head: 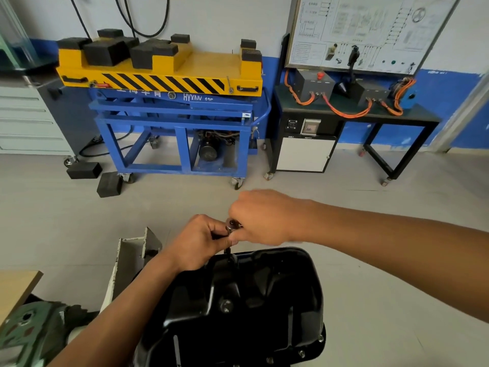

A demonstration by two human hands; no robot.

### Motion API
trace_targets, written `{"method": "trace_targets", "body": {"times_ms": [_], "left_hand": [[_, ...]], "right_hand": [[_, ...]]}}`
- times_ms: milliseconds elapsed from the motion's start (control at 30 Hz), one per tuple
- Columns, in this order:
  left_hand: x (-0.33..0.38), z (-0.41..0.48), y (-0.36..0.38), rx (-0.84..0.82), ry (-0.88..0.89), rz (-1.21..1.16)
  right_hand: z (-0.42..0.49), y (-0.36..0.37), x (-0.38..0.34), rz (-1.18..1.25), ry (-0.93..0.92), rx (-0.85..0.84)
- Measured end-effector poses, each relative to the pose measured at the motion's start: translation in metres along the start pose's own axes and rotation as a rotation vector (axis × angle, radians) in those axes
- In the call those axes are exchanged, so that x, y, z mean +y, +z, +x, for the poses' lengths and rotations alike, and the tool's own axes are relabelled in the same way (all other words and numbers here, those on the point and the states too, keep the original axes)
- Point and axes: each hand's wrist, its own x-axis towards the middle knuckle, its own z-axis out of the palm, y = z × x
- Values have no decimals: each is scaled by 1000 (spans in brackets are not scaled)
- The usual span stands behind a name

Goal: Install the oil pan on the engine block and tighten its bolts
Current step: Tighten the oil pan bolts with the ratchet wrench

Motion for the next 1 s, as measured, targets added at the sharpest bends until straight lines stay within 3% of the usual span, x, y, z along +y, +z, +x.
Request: {"method": "trace_targets", "body": {"times_ms": [100, 167, 367, 467, 567, 733, 800, 1000], "left_hand": [[1, -1, -2, -21, 24, 15], [1, -1, -1, -32, 16, 1], [-2, 1, 1, 39, -40, -8], [-3, 0, 0, 38, -54, -14], [-4, 1, 0, 58, -49, -15], [-3, 0, -2, -16, -24, 5], [-1, 0, -2, -26, -16, -13], [-3, 2, 0, 28, -34, 22]], "right_hand": [[-6, 9, -13, 234, 167, 13], [-4, 7, -14, 220, 177, 0], [10, -16, -9, -397, -200, 3], [17, -14, -7, -489, -306, 26], [15, -12, -1, -394, -195, 27], [8, 1, -6, 140, 107, -75], [8, 3, -9, 191, 149, -71], [12, -15, -12, -382, -125, -8]]}}
